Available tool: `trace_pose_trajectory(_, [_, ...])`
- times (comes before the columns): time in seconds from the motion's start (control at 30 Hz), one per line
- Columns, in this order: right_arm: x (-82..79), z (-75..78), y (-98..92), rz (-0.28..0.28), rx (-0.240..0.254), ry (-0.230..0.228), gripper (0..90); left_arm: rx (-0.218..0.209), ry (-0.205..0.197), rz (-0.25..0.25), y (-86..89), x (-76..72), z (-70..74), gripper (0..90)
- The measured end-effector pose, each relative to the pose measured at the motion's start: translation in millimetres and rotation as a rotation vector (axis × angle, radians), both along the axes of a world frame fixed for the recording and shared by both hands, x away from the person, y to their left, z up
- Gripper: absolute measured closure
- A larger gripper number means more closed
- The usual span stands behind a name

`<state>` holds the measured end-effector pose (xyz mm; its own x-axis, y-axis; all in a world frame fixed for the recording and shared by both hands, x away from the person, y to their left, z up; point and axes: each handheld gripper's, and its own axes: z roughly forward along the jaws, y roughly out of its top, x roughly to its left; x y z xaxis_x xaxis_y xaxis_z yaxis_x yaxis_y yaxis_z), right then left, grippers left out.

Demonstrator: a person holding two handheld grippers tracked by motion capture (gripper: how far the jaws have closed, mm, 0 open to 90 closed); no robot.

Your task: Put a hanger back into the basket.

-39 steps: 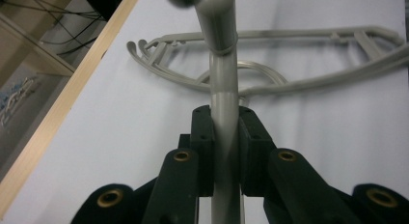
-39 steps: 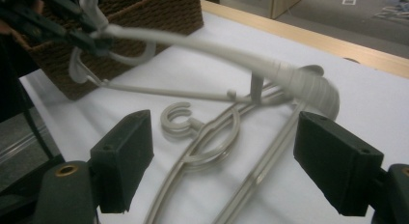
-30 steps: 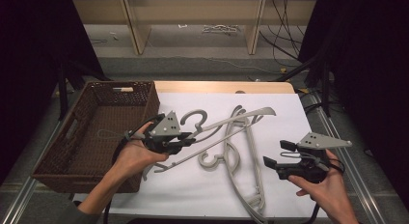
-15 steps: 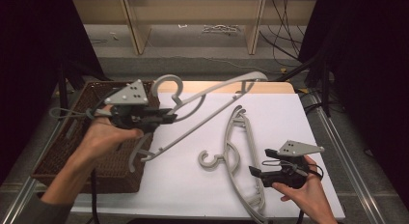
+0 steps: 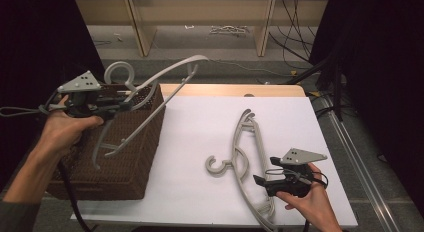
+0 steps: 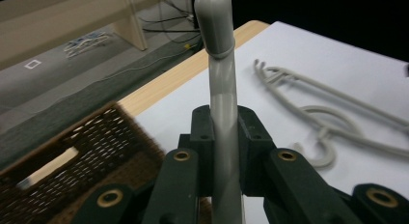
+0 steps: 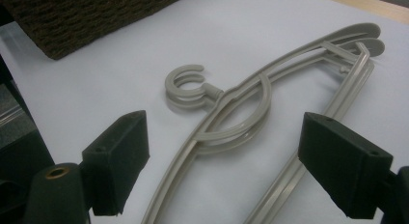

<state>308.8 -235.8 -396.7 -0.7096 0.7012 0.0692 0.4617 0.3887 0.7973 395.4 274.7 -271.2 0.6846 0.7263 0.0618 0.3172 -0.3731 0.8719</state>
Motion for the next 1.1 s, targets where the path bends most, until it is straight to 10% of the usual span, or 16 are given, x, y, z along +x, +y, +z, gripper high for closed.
trace_pose_trajectory(0.33, [0.5, -3.6, -0.7, 0.002, -0.009, 0.008, 19.3, 0.030, -0.034, 0.063, 46.1, 7.0, -28.0, 79.6])
trace_pose_trajectory(1.1, [1.6, -8.3, 1.4, 0.019, -0.017, 0.026, 19.2, 0.062, 0.057, 0.182, 120.3, -2.8, -82.6, 79.6])
